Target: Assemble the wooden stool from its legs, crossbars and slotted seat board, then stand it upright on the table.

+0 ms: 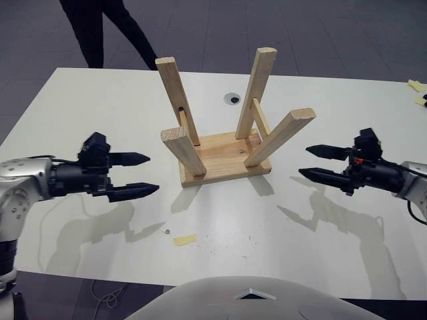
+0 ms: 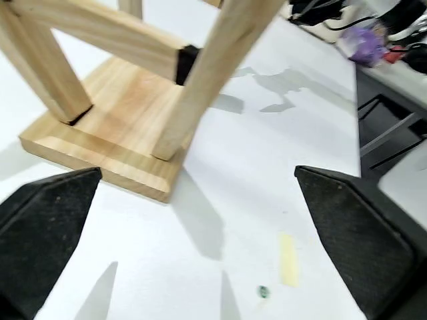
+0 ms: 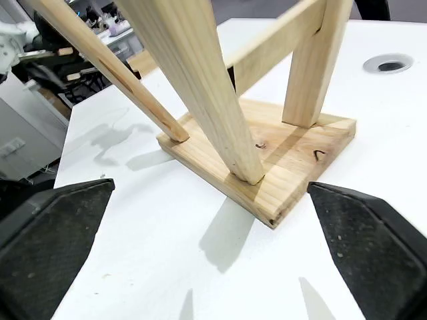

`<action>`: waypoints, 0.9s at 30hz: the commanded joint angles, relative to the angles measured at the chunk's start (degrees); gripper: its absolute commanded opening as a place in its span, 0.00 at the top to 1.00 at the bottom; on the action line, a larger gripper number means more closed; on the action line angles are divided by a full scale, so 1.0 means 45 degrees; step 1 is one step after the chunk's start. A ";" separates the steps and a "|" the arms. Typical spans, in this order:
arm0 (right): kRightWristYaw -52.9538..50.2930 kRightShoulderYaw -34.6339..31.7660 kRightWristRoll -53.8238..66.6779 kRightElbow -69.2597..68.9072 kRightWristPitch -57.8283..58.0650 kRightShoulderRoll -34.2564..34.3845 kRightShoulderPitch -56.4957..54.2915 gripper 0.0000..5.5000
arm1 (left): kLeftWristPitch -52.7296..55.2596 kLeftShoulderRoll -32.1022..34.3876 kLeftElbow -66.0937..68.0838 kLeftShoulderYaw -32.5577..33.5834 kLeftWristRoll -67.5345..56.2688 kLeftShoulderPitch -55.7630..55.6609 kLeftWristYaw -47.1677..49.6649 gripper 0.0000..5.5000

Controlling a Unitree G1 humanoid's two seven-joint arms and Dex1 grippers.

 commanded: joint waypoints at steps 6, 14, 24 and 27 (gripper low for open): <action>0.0537 0.2323 -0.2888 0.3841 -0.1843 0.2730 -0.3209 0.02 | -0.1766 -0.1694 0.2020 -0.2655 0.2271 -0.2151 0.0005 0.02; 0.1291 0.3074 -0.4199 0.5466 -0.2516 0.3736 -0.3956 0.15 | -0.2731 -0.3743 0.3835 -0.3378 0.3361 -0.3766 0.1018 0.06; 0.1517 0.2997 -0.4347 0.5086 -0.2068 0.4176 -0.3689 0.45 | -0.3210 -0.3775 0.3920 -0.3815 0.4140 -0.3078 0.0832 0.38; 0.1512 0.3239 -0.4383 0.4321 -0.1785 0.4145 -0.3091 0.54 | -0.2090 -0.3850 0.3396 -0.3684 0.3398 -0.2960 0.0496 0.47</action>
